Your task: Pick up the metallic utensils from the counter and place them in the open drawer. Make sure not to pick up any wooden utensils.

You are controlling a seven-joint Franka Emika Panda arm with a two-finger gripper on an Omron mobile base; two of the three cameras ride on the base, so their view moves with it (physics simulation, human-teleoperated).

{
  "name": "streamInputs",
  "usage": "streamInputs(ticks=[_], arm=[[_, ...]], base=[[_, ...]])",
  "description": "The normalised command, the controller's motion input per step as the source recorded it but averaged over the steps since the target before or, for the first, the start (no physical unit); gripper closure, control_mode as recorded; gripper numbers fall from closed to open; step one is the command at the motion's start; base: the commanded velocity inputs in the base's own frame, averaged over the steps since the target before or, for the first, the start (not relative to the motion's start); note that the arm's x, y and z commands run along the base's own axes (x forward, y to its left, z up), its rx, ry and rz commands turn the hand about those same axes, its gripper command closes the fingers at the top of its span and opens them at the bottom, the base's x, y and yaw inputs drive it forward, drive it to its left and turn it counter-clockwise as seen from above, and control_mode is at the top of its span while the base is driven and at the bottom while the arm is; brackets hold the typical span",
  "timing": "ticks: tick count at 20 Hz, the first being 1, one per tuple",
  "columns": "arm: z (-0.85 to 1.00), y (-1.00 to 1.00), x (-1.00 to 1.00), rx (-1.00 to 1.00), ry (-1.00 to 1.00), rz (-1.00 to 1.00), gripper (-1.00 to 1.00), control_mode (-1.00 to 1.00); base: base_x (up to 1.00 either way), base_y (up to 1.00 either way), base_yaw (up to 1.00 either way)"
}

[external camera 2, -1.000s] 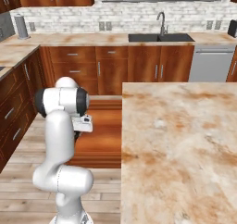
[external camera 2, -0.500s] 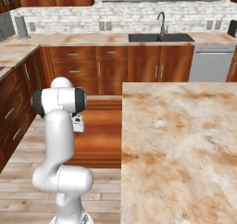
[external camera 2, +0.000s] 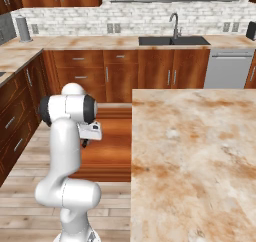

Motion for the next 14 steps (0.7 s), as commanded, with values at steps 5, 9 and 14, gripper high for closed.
streamInputs(ticks=[5,9,14], arm=[[-0.02,-0.54,0.43,0.00,0.00,0.00,1.00,-1.00],[-0.21,-0.42,0.29,0.00,0.00,0.00,1.00,-1.00],[-0.24,-0.28,0.33,0.00,0.00,0.00,1.00,-1.00]], base=[[0.00,0.00,0.00],[0.00,0.00,0.00],[0.00,0.00,0.00]])
